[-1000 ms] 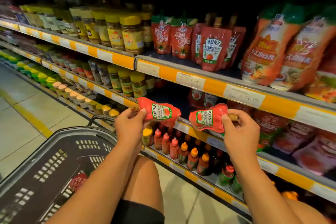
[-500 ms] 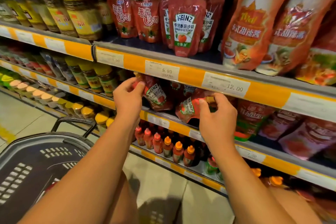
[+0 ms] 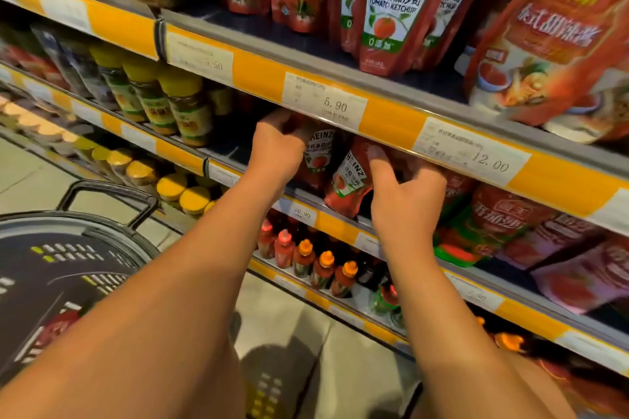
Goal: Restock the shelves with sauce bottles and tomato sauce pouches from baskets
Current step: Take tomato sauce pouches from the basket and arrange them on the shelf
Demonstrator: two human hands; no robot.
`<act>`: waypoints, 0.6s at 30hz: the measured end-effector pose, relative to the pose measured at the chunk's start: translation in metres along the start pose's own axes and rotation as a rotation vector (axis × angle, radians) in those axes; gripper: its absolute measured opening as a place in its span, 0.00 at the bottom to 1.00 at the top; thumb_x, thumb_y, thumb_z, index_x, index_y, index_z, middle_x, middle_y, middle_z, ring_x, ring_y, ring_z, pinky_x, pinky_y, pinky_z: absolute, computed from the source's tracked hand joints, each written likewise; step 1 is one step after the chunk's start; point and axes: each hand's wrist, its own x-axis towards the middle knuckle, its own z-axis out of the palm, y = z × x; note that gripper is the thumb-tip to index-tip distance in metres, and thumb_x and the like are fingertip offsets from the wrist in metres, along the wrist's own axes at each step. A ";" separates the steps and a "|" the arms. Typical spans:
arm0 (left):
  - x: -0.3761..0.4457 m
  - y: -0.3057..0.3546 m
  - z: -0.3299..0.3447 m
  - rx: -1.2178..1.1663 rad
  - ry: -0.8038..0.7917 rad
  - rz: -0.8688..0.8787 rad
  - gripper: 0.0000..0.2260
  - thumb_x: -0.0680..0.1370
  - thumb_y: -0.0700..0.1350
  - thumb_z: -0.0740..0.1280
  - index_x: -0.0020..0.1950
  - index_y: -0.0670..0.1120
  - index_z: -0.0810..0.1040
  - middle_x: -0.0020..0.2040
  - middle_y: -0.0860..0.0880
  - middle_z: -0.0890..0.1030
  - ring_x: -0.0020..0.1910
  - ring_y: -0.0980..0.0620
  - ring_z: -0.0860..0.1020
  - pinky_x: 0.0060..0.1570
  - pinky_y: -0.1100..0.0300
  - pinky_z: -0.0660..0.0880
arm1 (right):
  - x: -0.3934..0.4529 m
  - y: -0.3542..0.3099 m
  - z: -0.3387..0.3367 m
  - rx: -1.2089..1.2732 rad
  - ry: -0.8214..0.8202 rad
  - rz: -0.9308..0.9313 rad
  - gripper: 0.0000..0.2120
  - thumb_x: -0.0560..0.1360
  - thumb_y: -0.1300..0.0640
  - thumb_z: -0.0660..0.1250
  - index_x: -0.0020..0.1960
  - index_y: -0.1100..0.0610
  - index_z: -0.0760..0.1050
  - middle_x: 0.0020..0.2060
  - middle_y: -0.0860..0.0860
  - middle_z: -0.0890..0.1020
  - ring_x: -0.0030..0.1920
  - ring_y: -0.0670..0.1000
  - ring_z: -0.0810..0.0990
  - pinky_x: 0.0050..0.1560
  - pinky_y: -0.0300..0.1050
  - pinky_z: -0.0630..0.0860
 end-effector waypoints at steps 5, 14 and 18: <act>0.011 -0.008 -0.010 -0.048 -0.057 -0.011 0.09 0.80 0.43 0.73 0.57 0.54 0.84 0.53 0.59 0.86 0.56 0.61 0.83 0.59 0.60 0.76 | 0.006 0.010 0.010 -0.002 -0.056 0.020 0.08 0.77 0.47 0.74 0.42 0.46 0.78 0.27 0.36 0.73 0.30 0.41 0.71 0.37 0.39 0.68; 0.016 -0.013 -0.007 -0.120 -0.019 -0.060 0.07 0.81 0.46 0.72 0.59 0.53 0.84 0.56 0.56 0.86 0.59 0.57 0.82 0.64 0.53 0.77 | 0.013 0.019 0.021 0.169 0.068 0.143 0.06 0.82 0.53 0.69 0.56 0.52 0.82 0.45 0.34 0.86 0.46 0.35 0.82 0.53 0.30 0.74; 0.016 -0.015 -0.004 -0.125 -0.026 -0.066 0.10 0.81 0.47 0.71 0.63 0.51 0.83 0.59 0.54 0.85 0.61 0.55 0.82 0.64 0.52 0.76 | 0.012 0.018 0.023 0.166 0.069 0.180 0.04 0.83 0.53 0.67 0.57 0.48 0.79 0.46 0.36 0.84 0.46 0.35 0.81 0.45 0.25 0.72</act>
